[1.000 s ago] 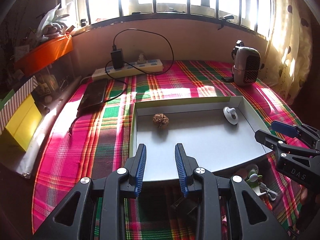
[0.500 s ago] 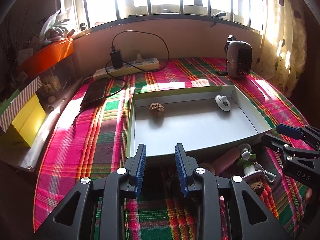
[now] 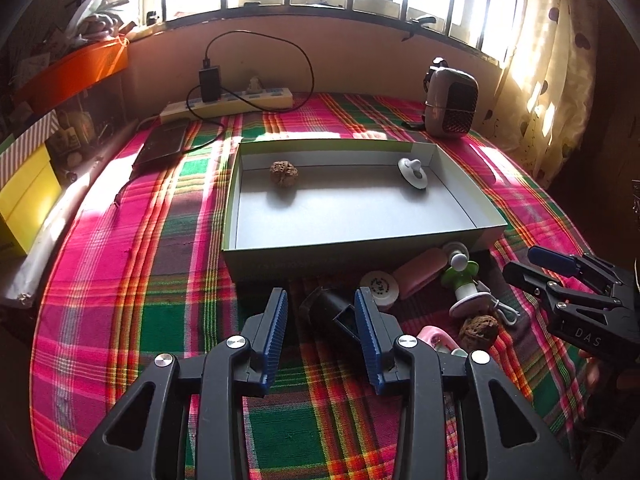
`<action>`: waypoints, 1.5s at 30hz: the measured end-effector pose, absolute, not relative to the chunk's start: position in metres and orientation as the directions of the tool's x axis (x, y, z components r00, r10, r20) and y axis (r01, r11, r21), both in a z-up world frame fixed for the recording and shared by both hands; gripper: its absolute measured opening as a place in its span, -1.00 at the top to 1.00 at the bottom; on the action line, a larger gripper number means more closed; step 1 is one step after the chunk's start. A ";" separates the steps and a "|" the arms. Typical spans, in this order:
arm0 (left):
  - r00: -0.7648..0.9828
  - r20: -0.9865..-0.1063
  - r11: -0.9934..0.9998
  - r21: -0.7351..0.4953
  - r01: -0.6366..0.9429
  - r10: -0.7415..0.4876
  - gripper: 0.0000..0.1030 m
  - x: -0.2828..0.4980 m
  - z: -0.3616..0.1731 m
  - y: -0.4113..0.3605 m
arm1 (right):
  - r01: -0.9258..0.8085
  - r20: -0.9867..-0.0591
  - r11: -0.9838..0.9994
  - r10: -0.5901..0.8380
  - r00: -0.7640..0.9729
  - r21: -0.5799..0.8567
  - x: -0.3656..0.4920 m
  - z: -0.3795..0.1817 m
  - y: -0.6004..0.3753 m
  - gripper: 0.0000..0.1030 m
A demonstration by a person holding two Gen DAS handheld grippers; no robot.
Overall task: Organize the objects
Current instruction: 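Withdraw both tools from the box toward the remaining objects, then grasp the black power bank with the left tool while the right tool grasps the white USB cable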
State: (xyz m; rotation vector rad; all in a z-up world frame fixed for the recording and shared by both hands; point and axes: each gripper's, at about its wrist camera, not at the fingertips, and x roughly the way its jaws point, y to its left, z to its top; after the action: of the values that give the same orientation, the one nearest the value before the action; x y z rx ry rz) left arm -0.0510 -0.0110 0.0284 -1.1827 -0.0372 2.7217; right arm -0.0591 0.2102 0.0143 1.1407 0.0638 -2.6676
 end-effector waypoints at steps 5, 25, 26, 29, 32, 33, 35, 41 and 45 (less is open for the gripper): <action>-0.641 -0.743 -0.981 -0.131 -0.140 0.191 0.32 -0.052 0.022 -0.009 | 0.234 -0.714 -0.970 -0.213 -0.667 0.070 -0.052 0.014 0.213 -0.05; -0.581 -0.789 -0.979 -0.135 -0.151 0.198 0.26 -0.059 0.014 0.006 | 0.329 -0.743 -0.943 -0.259 -0.616 0.057 -0.044 0.006 0.197 -0.05; -0.577 -0.792 -0.979 -0.139 -0.150 0.201 0.26 -0.060 0.014 0.005 | 0.340 -0.748 -0.939 -0.264 -0.609 0.055 -0.044 0.005 0.195 -0.05; -0.563 -0.799 -0.977 -0.153 -0.150 0.211 0.25 -0.063 0.012 0.003 | 0.367 -0.760 -0.929 -0.271 -0.591 0.046 -0.044 0.003 0.190 -0.05; -0.566 -0.800 -0.978 -0.125 -0.165 0.198 0.25 -0.062 0.013 0.005 | 0.376 -0.775 -0.926 -0.260 -0.576 0.032 -0.047 0.000 0.186 -0.05; -0.566 -0.801 -0.978 -0.119 -0.169 0.195 0.25 -0.062 0.013 0.005 | 0.373 -0.780 -0.928 -0.251 -0.573 0.025 -0.048 -0.002 0.185 -0.05; -0.567 -0.801 -0.978 -0.115 -0.172 0.193 0.25 -0.061 0.014 0.004 | 0.373 -0.782 -0.928 -0.244 -0.573 0.017 -0.049 -0.002 0.184 -0.05; -0.570 -0.810 -0.987 -0.063 -0.150 0.138 0.25 -0.060 0.012 -0.004 | 0.367 -0.787 -0.930 -0.222 -0.576 -0.006 -0.055 -0.002 0.184 -0.06; -0.561 -0.820 -0.990 -0.049 -0.133 0.116 0.25 -0.060 0.007 -0.011 | 0.353 -0.789 -0.936 -0.215 -0.576 -0.003 -0.058 -0.002 0.187 -0.19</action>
State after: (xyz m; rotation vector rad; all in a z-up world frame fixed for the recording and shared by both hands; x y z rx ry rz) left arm -0.0600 -0.0114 0.0071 -1.3934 0.0283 2.6572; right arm -0.0577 0.1868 -0.0023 1.2330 0.2284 -2.5244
